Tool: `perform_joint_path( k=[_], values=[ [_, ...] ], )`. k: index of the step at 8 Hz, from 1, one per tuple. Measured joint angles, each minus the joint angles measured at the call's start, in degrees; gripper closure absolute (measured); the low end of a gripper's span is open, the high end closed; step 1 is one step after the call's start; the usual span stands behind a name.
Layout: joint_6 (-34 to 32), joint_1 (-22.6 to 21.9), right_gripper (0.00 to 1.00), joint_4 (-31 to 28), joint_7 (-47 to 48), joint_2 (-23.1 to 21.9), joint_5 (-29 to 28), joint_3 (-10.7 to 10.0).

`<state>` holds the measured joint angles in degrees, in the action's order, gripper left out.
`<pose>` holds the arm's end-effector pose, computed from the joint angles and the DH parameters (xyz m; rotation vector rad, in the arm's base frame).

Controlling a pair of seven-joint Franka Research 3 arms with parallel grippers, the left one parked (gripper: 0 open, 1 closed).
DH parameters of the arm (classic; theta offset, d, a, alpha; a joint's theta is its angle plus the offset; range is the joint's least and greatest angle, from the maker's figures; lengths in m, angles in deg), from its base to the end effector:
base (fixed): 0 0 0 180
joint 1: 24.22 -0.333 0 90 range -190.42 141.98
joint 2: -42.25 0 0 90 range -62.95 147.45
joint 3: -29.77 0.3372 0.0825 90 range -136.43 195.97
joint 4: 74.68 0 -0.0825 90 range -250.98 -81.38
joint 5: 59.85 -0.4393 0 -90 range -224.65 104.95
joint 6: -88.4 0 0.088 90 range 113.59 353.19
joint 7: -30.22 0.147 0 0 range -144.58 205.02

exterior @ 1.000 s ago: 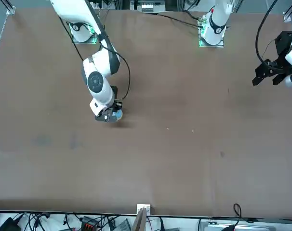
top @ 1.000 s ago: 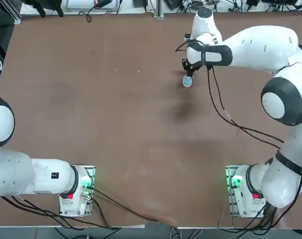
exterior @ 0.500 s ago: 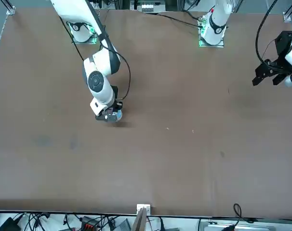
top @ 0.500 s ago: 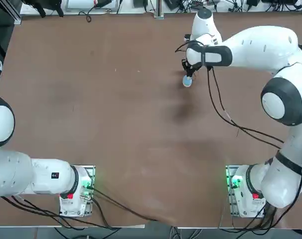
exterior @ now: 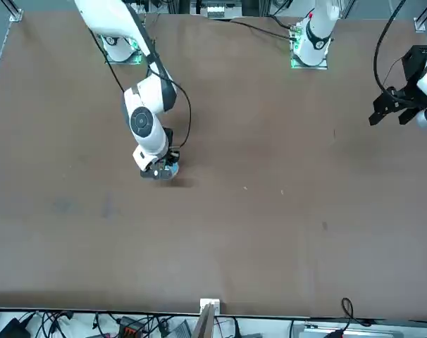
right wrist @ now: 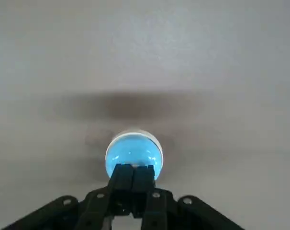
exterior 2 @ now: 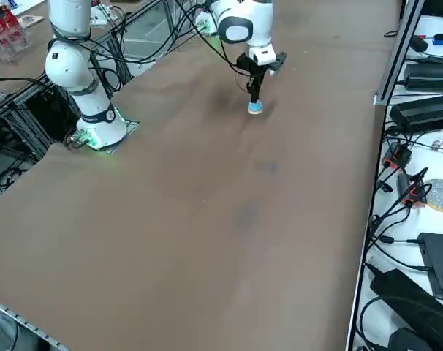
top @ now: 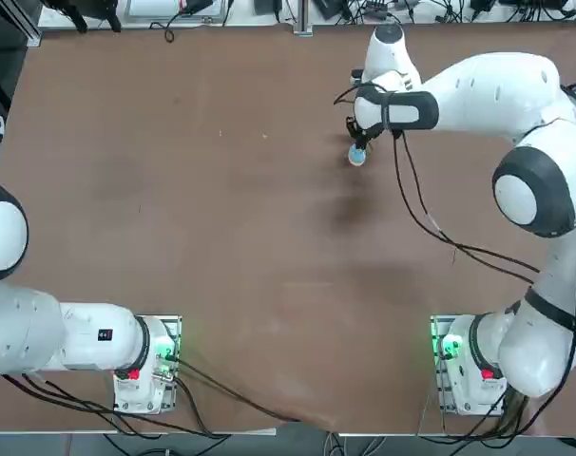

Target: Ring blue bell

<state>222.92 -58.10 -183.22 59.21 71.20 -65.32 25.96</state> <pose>0.5807 0.3414 0.1694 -3.1345 0.0664 0.0943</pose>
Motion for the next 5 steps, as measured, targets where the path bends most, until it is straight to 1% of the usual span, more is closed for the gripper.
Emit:
perform_joint_path(
  k=[2,5],
  values=[
    [1.87,-0.03,0.99,-0.11,0.00,0.53,-0.01,-0.02],
    [2.02,-0.16,0.99,-0.12,0.00,0.53,-0.01,-0.03]
  ],
)
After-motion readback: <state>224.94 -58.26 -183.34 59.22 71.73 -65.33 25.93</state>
